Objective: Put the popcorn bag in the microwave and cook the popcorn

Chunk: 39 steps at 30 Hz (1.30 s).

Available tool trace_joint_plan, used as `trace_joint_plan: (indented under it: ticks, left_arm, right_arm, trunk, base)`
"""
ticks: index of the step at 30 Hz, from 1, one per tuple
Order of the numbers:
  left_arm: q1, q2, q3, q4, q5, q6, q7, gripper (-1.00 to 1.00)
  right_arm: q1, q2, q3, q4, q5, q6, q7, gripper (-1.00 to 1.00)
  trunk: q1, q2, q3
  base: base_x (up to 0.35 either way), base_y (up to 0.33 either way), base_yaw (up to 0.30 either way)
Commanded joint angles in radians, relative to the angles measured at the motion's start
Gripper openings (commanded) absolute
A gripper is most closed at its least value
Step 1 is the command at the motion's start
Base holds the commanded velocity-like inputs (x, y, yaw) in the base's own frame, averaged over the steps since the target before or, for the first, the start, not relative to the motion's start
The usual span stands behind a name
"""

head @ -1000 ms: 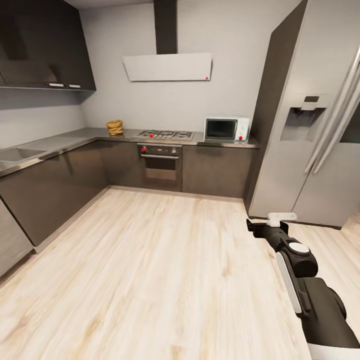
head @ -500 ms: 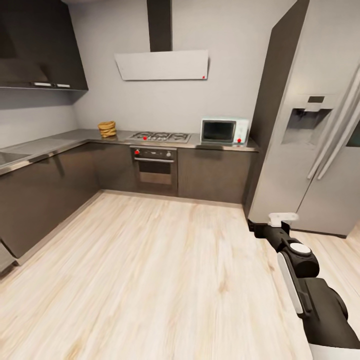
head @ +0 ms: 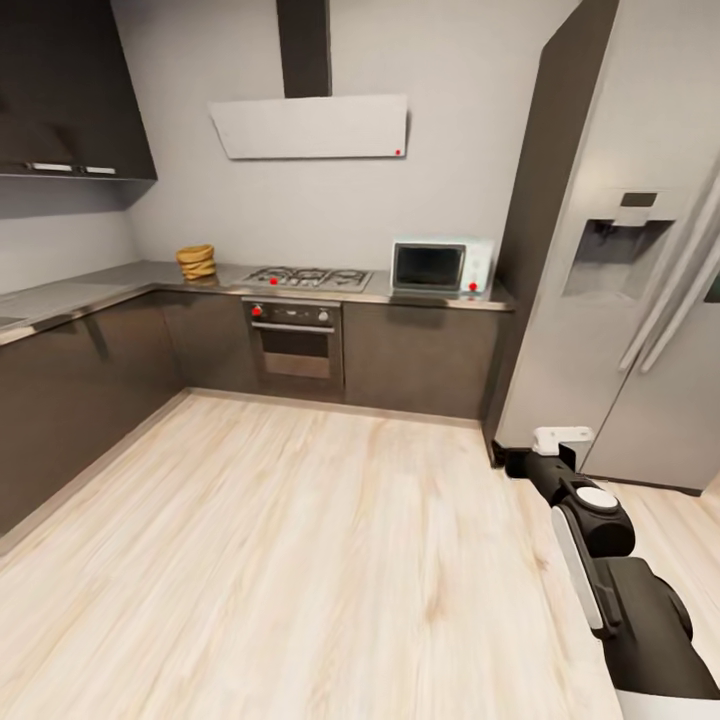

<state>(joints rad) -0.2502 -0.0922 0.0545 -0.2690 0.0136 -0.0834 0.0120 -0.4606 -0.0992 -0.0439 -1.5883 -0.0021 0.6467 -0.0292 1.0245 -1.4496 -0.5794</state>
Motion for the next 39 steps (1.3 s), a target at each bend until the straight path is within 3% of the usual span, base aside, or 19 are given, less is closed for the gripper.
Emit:
trace_joint_plan:
  ticks: [1, 7, 12, 16, 19, 24, 27, 31, 39]
  left_arm:
    - [0.004, 0.000, 0.005, 0.001, 0.002, -0.003, 0.000, 1.00]
    - [0.055, 0.002, 0.008, 0.001, 0.002, -0.053, 0.000, 1.00]
    - [0.063, 0.002, 0.008, 0.001, 0.002, -0.065, 0.000, 1.00]
    - [0.064, 0.002, 0.008, 0.001, 0.002, -0.067, 0.000, 1.00]
    - [0.065, 0.003, 0.008, 0.001, 0.002, -0.067, 0.000, 1.00]
    - [0.066, 0.003, 0.008, 0.001, 0.002, -0.069, 0.000, 1.00]
    - [0.071, 0.003, 0.008, 0.001, 0.002, -0.088, 0.000, 1.00]
    - [0.073, 0.002, 0.006, 0.001, 0.001, -0.095, 0.000, 1.00]
    - [0.072, 0.003, 0.010, 0.001, 0.003, -0.095, 0.000, 1.00]
  right_arm:
    - [-0.001, -0.001, 0.001, -0.001, 0.000, 0.005, -0.004, 1.00]
    - [-0.005, 0.001, 0.002, -0.001, 0.000, 0.005, -0.007, 1.00]
    - [-0.011, 0.001, 0.001, -0.002, -0.001, 0.001, -0.011, 1.00]
    - [-0.091, 0.008, 0.001, 0.024, -0.002, -0.022, -0.015, 1.00]
    - [-0.107, 0.033, 0.013, 0.023, 0.004, -0.026, -0.017, 1.00]
    - [-0.107, 0.044, 0.017, 0.022, 0.012, -0.026, -0.030, 1.00]
    - [-0.107, 0.050, 0.064, 0.029, 0.014, -0.025, -0.039, 1.00]
    - [-0.107, 0.058, 0.098, 0.033, 0.013, -0.025, -0.081, 1.00]
    - [-0.106, 0.062, 0.102, 0.033, 0.012, -0.027, -0.099, 1.00]
  trunk:
    - [0.001, 0.000, -0.001]
    - [0.001, 0.000, -0.001]
    - [0.001, 0.000, -0.001]
    - [0.001, 0.000, -0.001]
    - [0.001, 0.000, -0.001]
    - [0.001, 0.000, -0.001]
    - [0.001, 0.000, -0.001]
    - [0.001, 0.000, -0.001]
    - [0.001, 0.000, -0.001]
  base:
    - [0.321, -0.206, 0.000]
    - [0.322, -0.205, 0.000]
    - [0.322, -0.181, 0.000]
    - [0.324, -0.159, 0.000]
    - [0.335, -0.109, 0.000]
    - [0.339, -0.053, -0.035]
    - [0.341, -0.002, -0.262]
    - [0.222, 0.025, -0.241]
    - [0.252, 0.040, -0.021]
